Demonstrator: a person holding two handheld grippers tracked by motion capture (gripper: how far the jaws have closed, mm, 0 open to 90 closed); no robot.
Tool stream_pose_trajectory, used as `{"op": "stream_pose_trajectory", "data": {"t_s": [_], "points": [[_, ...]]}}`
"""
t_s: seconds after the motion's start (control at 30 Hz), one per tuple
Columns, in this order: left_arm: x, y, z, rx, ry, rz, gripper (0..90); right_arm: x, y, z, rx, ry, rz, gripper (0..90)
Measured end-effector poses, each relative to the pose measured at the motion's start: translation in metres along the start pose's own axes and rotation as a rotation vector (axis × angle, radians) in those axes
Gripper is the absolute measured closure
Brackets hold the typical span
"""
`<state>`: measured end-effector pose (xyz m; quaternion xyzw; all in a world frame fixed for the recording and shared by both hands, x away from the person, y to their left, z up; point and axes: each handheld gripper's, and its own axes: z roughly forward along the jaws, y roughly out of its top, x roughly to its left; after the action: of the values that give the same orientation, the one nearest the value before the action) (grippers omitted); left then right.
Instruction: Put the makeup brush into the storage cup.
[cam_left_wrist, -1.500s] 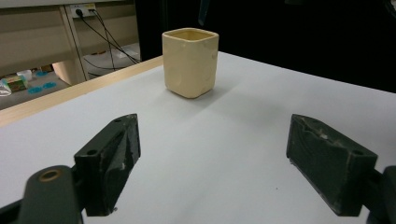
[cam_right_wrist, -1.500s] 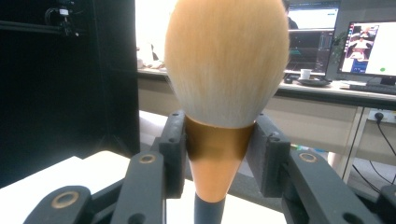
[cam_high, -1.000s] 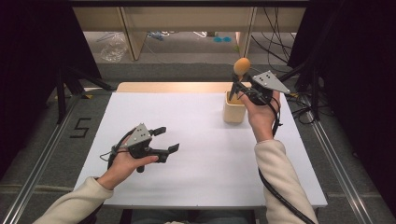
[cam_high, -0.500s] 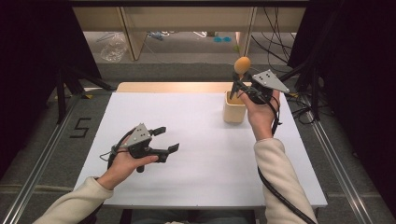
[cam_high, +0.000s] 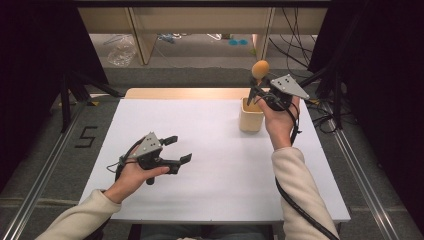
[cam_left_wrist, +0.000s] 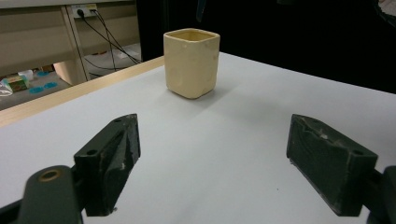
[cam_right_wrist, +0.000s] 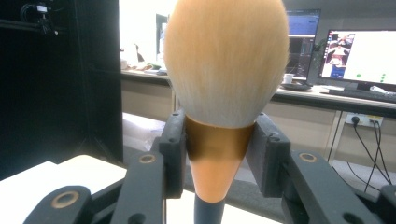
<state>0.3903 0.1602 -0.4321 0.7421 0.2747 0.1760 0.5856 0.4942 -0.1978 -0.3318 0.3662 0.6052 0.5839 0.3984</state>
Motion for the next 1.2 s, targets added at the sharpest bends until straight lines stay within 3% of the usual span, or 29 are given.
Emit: {"op": "stream_pose_trajectory", "data": {"t_s": [0.47,1.2], "points": [[0.000,0.000,0.000,0.003,0.001,0.000,17.6,-0.005,-0.004,0.004,-0.015,-0.028,-0.025,63.1],[0.000,0.000,0.000,0.002,0.001,-0.001,17.7,-0.010,-0.015,0.008,0.007,-0.061,-0.028,63.1]]}}
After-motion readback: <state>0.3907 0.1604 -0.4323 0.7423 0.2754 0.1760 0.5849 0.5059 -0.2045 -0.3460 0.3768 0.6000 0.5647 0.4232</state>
